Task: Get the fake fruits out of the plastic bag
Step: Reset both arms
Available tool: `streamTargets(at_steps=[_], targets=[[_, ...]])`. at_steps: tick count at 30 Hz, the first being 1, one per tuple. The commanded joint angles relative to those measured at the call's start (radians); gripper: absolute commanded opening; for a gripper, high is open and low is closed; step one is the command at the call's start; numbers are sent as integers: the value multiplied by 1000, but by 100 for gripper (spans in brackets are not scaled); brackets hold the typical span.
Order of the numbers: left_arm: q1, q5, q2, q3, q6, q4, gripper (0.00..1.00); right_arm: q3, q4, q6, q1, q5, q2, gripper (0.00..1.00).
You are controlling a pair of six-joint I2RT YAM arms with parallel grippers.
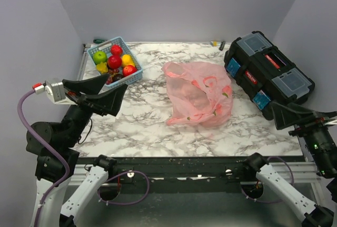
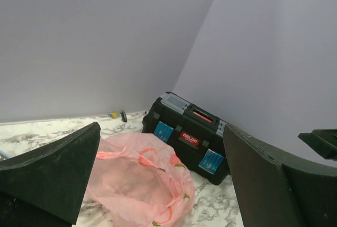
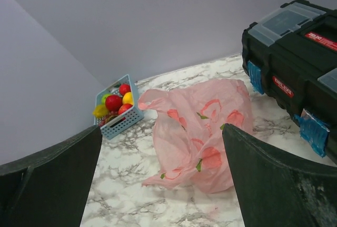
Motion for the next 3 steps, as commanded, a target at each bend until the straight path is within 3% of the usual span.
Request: streamTargets(at_steps=[1,3], targets=[[-3,-27,-13,-17,22,-14,99,-35,1,-1,2,21,-52,100],[-3,-22,-12,-24,21,-18,99,-29,-21,1,1,32,-39,100]])
